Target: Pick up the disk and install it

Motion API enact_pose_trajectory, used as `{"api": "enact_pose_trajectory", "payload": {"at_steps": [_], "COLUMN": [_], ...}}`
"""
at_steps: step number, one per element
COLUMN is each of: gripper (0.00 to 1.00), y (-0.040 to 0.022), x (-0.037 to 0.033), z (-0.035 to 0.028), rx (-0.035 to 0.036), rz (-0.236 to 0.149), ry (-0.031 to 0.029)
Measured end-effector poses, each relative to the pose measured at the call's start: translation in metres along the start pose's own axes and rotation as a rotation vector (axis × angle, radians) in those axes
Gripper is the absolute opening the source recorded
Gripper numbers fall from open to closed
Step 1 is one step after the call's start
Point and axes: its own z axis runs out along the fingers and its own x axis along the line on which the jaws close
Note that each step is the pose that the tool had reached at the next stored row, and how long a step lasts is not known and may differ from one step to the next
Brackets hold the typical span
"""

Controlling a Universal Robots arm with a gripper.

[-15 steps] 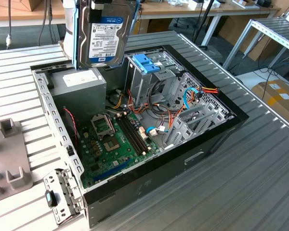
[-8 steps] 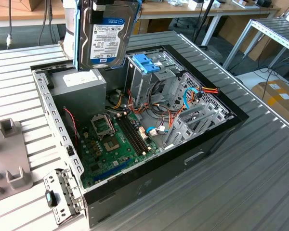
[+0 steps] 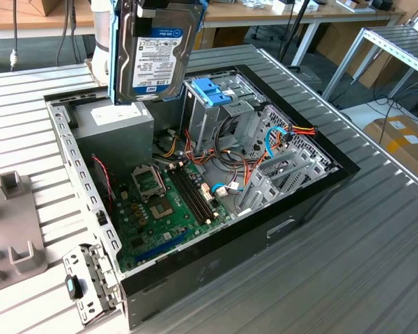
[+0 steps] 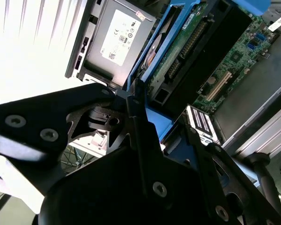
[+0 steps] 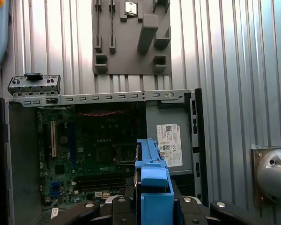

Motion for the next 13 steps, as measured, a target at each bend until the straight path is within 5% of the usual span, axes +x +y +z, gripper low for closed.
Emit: {"api": "enact_pose_trajectory", "payload": {"at_steps": [13], "gripper": [0.37], "y": [-0.0028], "x": [0.0080], "z": [-0.0006], "rx": [-0.0001], "rz": [0.000], "ry": [0.0001]}}
